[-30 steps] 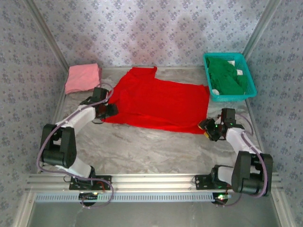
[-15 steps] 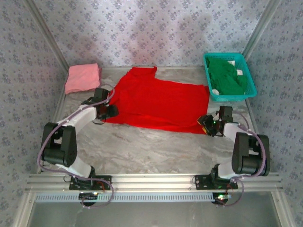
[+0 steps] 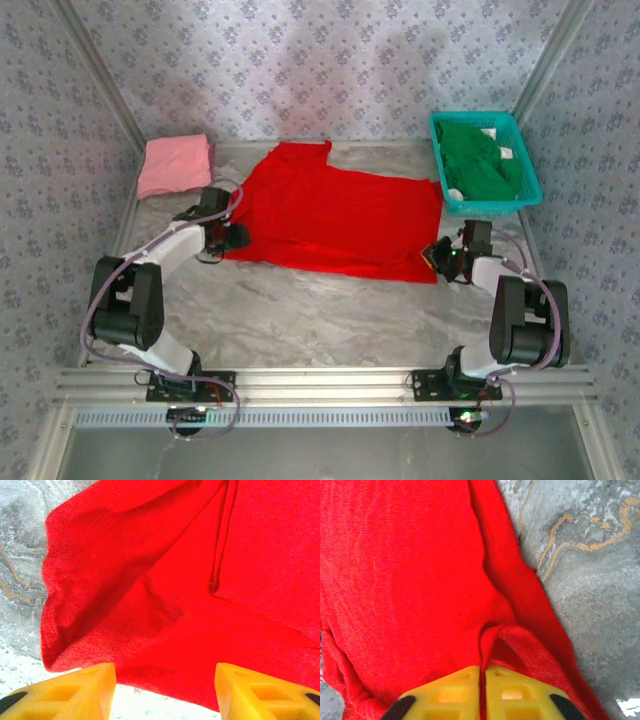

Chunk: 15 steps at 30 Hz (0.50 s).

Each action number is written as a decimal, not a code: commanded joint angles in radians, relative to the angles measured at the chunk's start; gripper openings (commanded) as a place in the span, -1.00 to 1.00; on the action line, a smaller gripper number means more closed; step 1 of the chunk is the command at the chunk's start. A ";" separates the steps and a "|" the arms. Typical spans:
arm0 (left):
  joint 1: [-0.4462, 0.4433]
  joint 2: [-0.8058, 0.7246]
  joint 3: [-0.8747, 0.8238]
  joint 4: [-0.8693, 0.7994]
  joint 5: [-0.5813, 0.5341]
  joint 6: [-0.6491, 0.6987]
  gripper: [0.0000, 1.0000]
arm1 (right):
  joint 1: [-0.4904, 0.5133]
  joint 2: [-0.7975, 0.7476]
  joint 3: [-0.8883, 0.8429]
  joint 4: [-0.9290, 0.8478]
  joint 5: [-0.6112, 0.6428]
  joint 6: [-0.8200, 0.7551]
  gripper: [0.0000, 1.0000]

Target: Fold and stack the t-shirts

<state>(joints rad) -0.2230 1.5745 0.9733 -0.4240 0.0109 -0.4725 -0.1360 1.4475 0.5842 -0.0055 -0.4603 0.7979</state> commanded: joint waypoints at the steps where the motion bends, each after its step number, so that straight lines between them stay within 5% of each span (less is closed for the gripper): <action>1: -0.004 0.010 0.024 -0.024 -0.009 0.002 0.10 | 0.000 0.017 0.031 0.018 0.017 0.003 -0.85; 4: -0.004 0.011 0.026 -0.021 -0.010 0.002 0.10 | -0.005 0.033 0.054 0.022 0.017 0.001 -1.00; 15: 0.004 -0.001 0.048 -0.035 -0.023 0.003 0.10 | -0.060 -0.035 0.120 -0.060 0.102 0.002 -1.00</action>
<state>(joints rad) -0.2226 1.5749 0.9737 -0.4358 0.0055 -0.4725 -0.1768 1.4353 0.6697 -0.0189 -0.4107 0.8009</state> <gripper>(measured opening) 0.548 0.065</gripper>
